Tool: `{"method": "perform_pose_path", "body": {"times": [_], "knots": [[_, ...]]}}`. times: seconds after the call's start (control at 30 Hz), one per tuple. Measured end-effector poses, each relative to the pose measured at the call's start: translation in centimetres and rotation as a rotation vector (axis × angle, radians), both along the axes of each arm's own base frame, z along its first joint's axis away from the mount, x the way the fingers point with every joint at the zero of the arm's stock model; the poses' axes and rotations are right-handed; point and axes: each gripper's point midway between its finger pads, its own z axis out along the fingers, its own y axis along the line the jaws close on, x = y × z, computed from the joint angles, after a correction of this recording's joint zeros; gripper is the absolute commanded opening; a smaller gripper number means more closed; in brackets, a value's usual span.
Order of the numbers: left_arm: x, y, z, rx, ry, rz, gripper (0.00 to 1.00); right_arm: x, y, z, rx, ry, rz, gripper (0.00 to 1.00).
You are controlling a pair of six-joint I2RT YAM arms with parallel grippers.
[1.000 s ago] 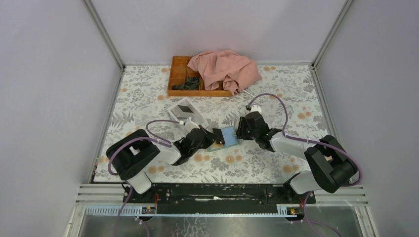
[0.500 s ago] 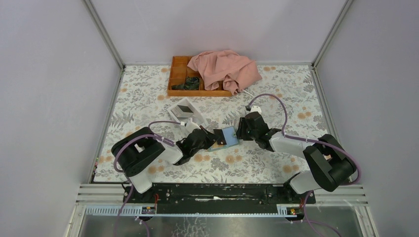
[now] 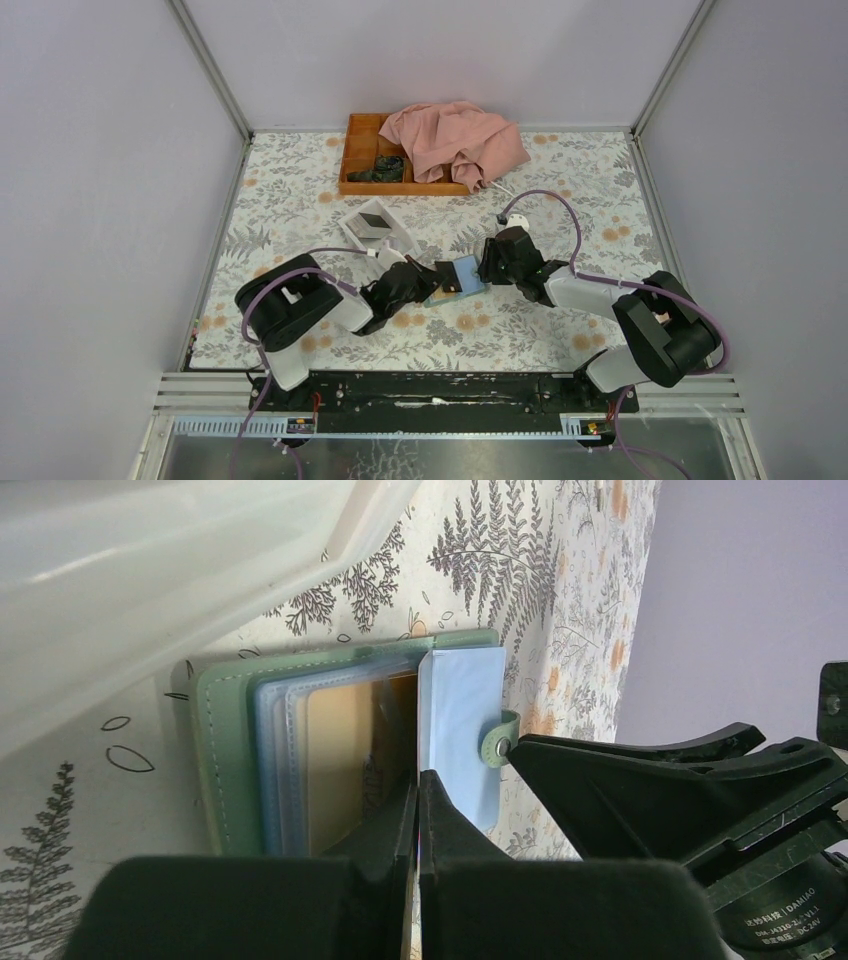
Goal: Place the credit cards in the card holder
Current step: Insert the credit card into the card holder.
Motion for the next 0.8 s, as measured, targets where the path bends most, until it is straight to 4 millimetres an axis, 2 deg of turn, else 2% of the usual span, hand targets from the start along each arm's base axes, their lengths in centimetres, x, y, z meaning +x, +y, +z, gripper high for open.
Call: {"method": "perform_pose_path", "body": {"times": [0.8], "knots": [[-0.3,-1.3,0.2,-0.091,-0.065,-0.054,0.0,0.0,-0.1,-0.3,0.0,0.009,0.0,0.44]]}}
